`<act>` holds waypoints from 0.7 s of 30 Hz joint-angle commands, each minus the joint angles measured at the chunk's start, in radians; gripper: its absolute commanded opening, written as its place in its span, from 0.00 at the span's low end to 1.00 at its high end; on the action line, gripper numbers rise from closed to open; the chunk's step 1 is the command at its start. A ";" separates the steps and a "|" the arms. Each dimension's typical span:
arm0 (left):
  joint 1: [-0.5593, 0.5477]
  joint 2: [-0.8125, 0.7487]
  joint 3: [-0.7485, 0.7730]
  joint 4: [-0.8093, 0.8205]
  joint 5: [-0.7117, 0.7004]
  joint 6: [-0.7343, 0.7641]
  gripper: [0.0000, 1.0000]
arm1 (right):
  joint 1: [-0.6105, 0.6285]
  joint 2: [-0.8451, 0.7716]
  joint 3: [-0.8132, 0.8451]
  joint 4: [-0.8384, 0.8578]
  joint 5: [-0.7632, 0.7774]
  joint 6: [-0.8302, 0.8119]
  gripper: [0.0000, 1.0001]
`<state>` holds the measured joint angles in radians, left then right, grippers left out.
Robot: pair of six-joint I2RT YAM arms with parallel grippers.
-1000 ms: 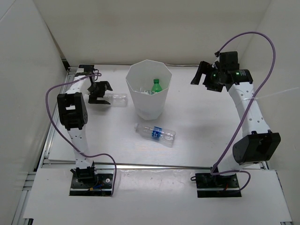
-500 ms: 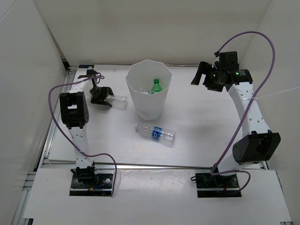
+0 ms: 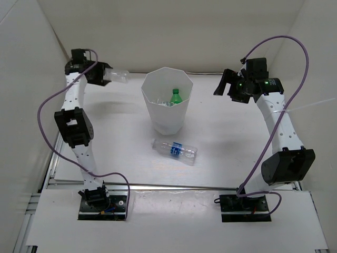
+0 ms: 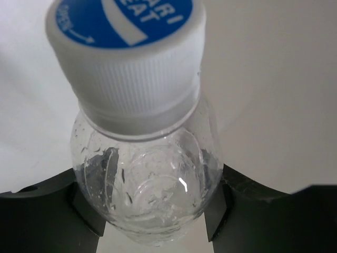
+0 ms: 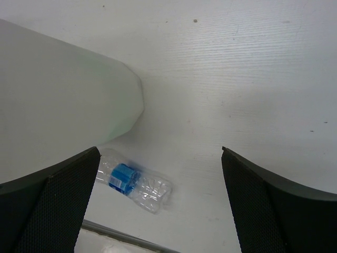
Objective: Put the plastic bottles in the bin
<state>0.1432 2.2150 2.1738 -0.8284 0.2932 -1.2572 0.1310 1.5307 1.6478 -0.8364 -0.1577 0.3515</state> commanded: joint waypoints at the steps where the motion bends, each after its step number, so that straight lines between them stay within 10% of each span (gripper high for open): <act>1: 0.038 -0.155 0.096 0.138 0.050 0.005 0.28 | -0.002 -0.021 0.032 0.023 -0.022 0.009 1.00; 12: -0.013 -0.276 0.302 0.259 0.273 0.217 0.33 | -0.002 -0.081 -0.037 0.023 -0.052 0.027 1.00; 21: -0.256 -0.472 -0.039 0.259 0.357 0.580 0.35 | -0.002 -0.144 -0.108 0.023 -0.062 0.055 1.00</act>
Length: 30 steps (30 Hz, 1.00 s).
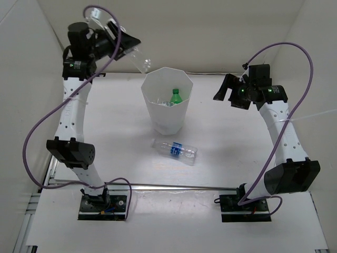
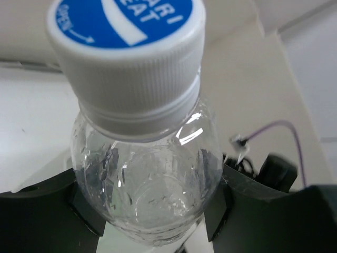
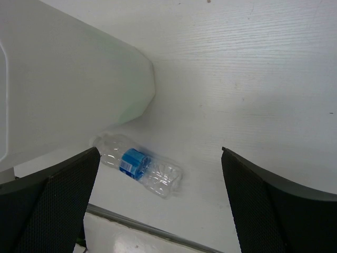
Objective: Put the plastic bottles in the bin
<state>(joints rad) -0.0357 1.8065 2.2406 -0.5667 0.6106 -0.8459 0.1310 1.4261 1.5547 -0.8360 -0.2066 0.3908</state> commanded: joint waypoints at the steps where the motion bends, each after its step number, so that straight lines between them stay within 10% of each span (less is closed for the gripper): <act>1: -0.101 -0.076 -0.139 -0.002 0.028 0.192 0.35 | -0.002 -0.039 -0.015 0.023 -0.013 0.016 1.00; 13: -0.381 0.045 -0.081 -0.217 -0.356 0.384 0.46 | -0.002 -0.107 -0.062 0.005 0.016 -0.003 1.00; 14: -0.395 0.056 -0.066 -0.229 -0.380 0.393 0.51 | -0.002 -0.119 -0.062 0.005 0.016 -0.003 1.00; 16: -0.429 0.068 -0.027 -0.271 -0.487 0.393 1.00 | -0.002 -0.130 -0.074 -0.005 0.016 -0.003 1.00; 30: -0.437 -0.214 -0.062 -0.470 -1.096 0.418 1.00 | -0.002 -0.205 -0.226 0.027 -0.086 -0.050 1.00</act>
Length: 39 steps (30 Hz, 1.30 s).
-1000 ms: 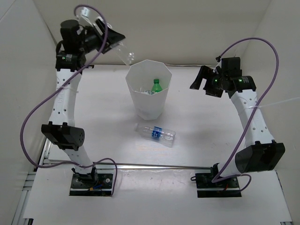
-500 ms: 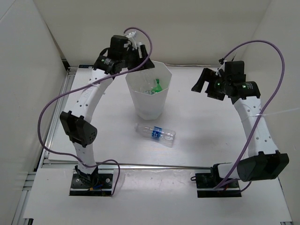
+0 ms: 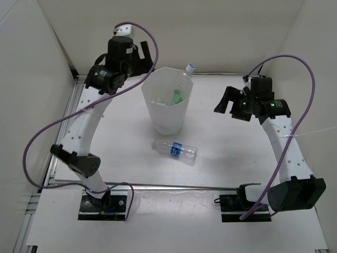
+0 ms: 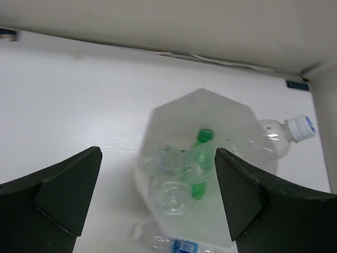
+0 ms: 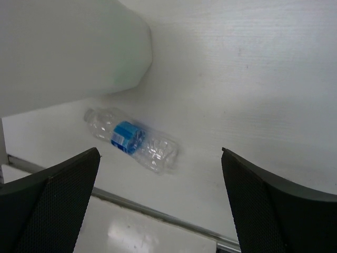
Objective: Put the plastic bottles in the bin
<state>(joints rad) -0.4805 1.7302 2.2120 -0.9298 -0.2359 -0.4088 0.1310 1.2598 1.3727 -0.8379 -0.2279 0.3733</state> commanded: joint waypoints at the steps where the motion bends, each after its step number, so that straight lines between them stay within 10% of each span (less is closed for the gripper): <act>1: 0.023 -0.164 -0.066 -0.122 -0.338 -0.037 1.00 | -0.002 -0.052 -0.102 0.039 -0.095 -0.049 1.00; 5: 0.088 -0.390 -0.385 -0.087 -0.378 -0.100 1.00 | 0.070 -0.077 -0.251 0.091 -0.195 -0.114 1.00; 11: 0.138 -0.573 -0.610 -0.057 -0.326 -0.182 1.00 | 0.314 -0.095 -0.407 0.233 0.116 -0.181 0.95; 16: 0.158 -0.574 -0.620 -0.133 -0.307 -0.162 1.00 | 0.455 -0.226 -0.596 0.535 0.156 -0.295 0.96; 28: 0.180 -0.620 -0.644 -0.205 -0.269 -0.128 1.00 | 0.800 0.022 -0.652 0.779 0.292 -0.483 0.95; 39: 0.180 -0.620 -0.626 -0.259 -0.204 -0.096 1.00 | 0.840 0.130 -0.690 0.991 0.401 -0.547 0.97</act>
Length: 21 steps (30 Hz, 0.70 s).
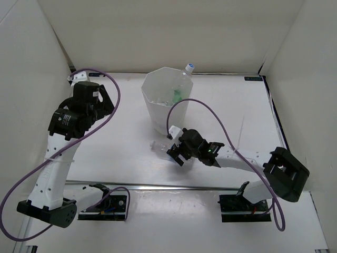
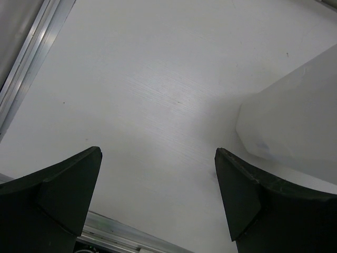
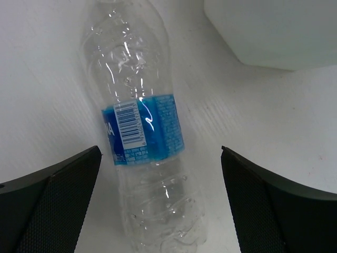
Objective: Put the plastic bottles in the bin
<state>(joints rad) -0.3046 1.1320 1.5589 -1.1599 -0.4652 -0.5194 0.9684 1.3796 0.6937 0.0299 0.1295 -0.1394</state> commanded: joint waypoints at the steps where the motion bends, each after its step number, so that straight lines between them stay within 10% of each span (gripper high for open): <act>1: 0.004 -0.021 0.027 -0.038 0.025 0.024 1.00 | 0.003 0.022 -0.011 0.123 0.044 -0.034 0.98; 21: 0.004 -0.043 -0.005 -0.047 0.036 0.024 1.00 | 0.003 0.139 0.067 0.025 -0.059 0.038 0.80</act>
<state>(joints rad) -0.3038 1.1290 1.5631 -1.2018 -0.4324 -0.4942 0.9691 1.5013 0.7006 0.0742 0.0841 -0.1379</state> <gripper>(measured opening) 0.994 0.810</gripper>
